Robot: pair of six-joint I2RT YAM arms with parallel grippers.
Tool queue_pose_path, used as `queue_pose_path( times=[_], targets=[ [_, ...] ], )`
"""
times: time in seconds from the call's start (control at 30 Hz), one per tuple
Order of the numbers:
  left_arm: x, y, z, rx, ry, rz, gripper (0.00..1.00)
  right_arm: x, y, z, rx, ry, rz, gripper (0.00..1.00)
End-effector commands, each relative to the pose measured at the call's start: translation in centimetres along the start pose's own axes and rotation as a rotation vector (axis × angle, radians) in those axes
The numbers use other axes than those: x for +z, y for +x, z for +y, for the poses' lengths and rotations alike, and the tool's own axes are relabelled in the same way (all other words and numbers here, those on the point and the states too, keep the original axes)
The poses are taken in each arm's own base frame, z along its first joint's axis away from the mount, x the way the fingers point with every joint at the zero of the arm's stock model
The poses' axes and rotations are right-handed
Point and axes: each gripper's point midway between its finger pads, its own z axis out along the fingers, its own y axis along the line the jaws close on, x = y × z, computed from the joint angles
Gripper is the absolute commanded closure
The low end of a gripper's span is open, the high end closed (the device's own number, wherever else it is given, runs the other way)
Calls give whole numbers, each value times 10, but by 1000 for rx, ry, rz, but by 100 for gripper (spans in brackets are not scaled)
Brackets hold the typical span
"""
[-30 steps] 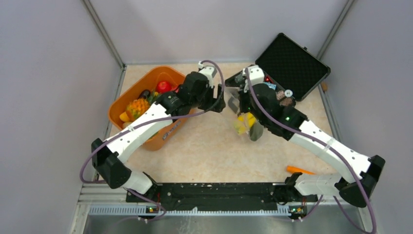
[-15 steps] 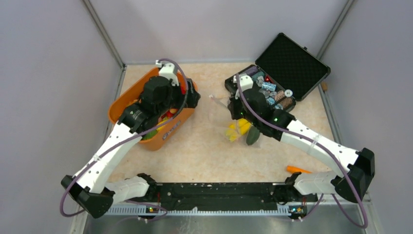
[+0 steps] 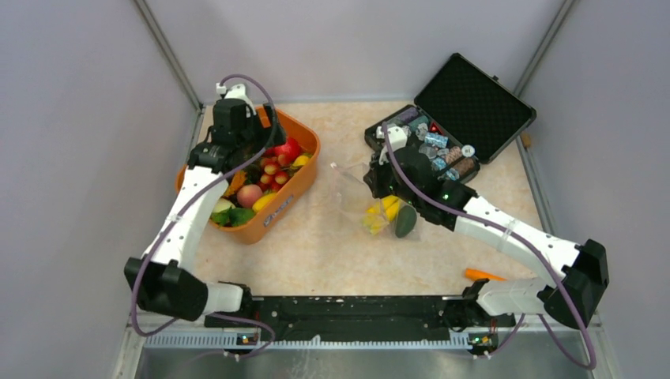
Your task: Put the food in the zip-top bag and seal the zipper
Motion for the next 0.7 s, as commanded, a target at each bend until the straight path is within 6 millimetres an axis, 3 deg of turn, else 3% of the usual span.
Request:
queue_pose_path(
  times=[0.0, 0.23, 0.47, 0.67],
  targets=[
    [28, -20, 2, -21, 36, -1, 1, -12, -19, 6, 24, -22, -72, 100],
    [77, -25, 20, 19, 17, 91, 1, -19, -21, 2, 23, -13, -83, 100],
    [137, 15, 31, 73, 22, 313, 3, -21, -21, 4, 22, -23, -80, 100],
    [164, 48, 33, 66, 75, 391, 6, -25, -23, 3, 24, -24, -94, 100]
  ],
)
